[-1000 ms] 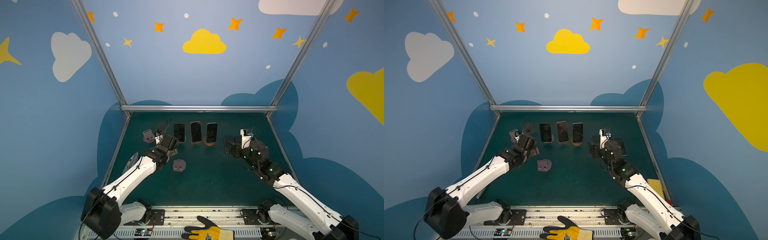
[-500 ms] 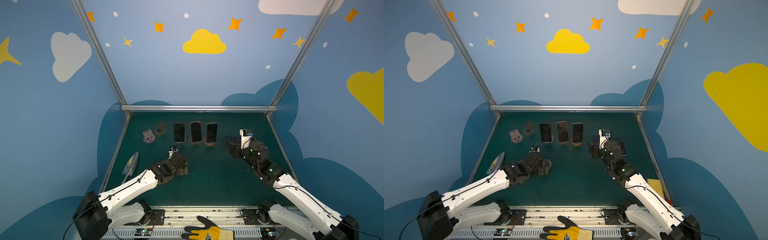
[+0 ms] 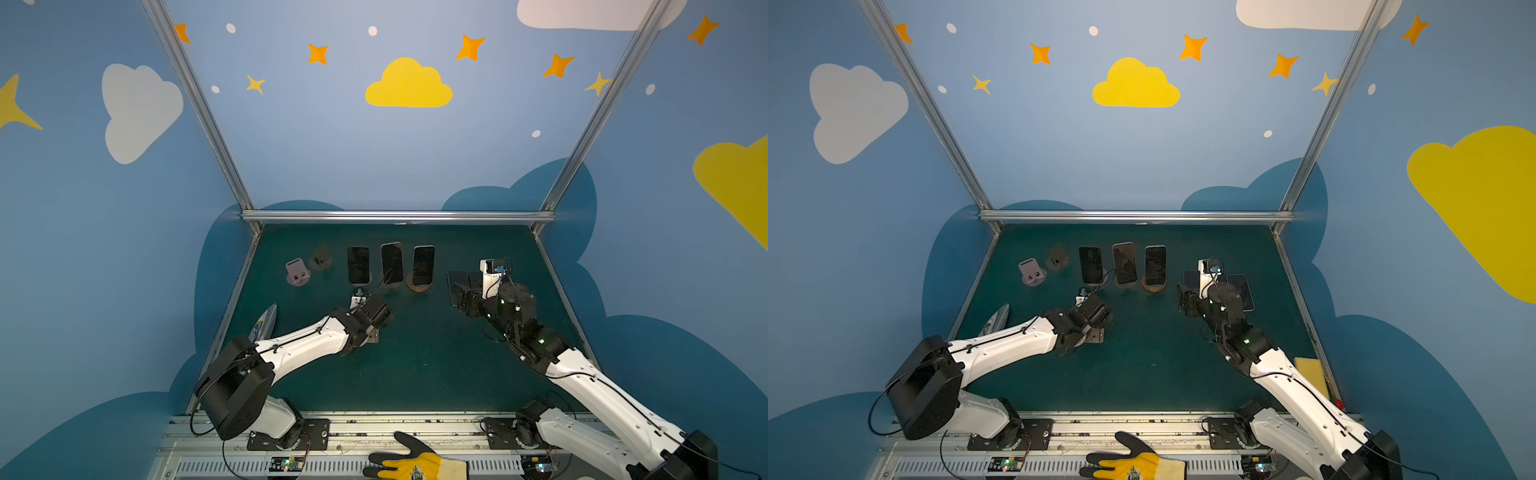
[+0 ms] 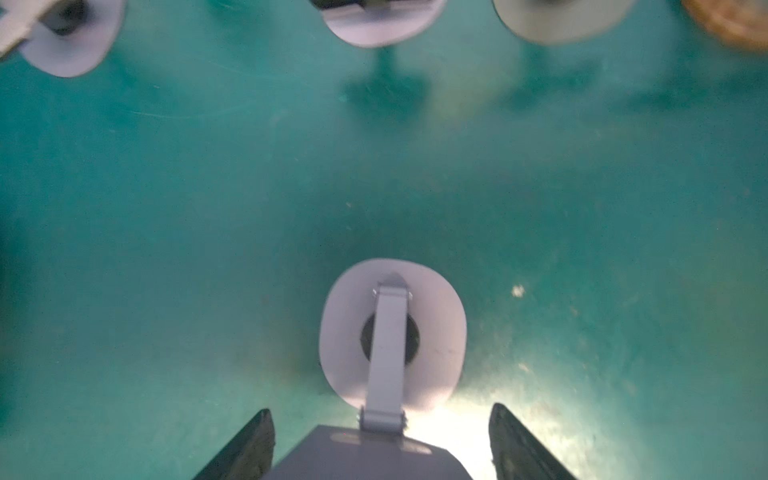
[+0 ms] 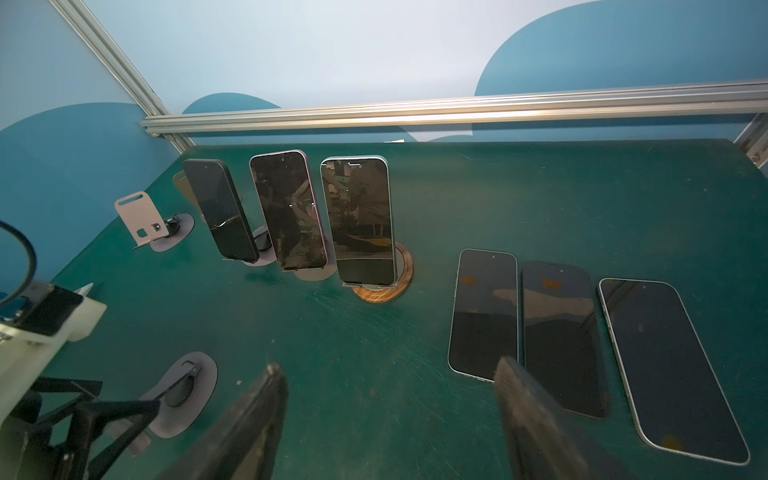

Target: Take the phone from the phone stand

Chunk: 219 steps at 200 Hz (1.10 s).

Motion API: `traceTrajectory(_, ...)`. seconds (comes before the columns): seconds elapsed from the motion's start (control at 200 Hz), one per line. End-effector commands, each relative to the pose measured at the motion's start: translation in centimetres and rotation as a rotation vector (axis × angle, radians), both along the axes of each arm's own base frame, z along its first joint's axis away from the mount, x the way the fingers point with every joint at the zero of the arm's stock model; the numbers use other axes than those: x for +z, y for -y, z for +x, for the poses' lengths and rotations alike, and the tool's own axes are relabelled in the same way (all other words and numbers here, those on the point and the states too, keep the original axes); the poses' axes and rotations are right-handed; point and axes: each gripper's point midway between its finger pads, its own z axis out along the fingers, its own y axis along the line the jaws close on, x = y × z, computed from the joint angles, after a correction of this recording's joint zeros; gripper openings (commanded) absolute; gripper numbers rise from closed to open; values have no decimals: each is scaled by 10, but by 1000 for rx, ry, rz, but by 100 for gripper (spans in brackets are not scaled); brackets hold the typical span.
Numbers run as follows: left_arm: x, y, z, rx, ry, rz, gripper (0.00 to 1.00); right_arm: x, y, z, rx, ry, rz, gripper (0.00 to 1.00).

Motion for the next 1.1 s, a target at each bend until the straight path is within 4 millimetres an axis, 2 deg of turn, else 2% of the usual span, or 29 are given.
traceTrajectory(0.0,11,-6,8,53,63,-7,75,2,-1,0,2,15,4,79)
traceTrajectory(0.365,6,-6,6,48,57,-10,56,1,-3,0,4,13,-3,79)
traceTrajectory(0.536,15,-6,7,42,72,-20,49,-1,-4,1,7,8,-5,79)
traceTrajectory(0.691,30,-12,10,55,112,-7,48,-3,-6,1,11,5,-8,79)
traceTrajectory(0.786,38,-22,15,87,120,1,48,-4,-7,1,14,2,-10,79)
traceTrajectory(0.916,49,-50,26,169,108,17,45,-4,-6,2,11,4,-11,79)
traceTrajectory(1.091,71,-87,52,295,132,-57,47,-4,-9,1,23,0,-4,79)
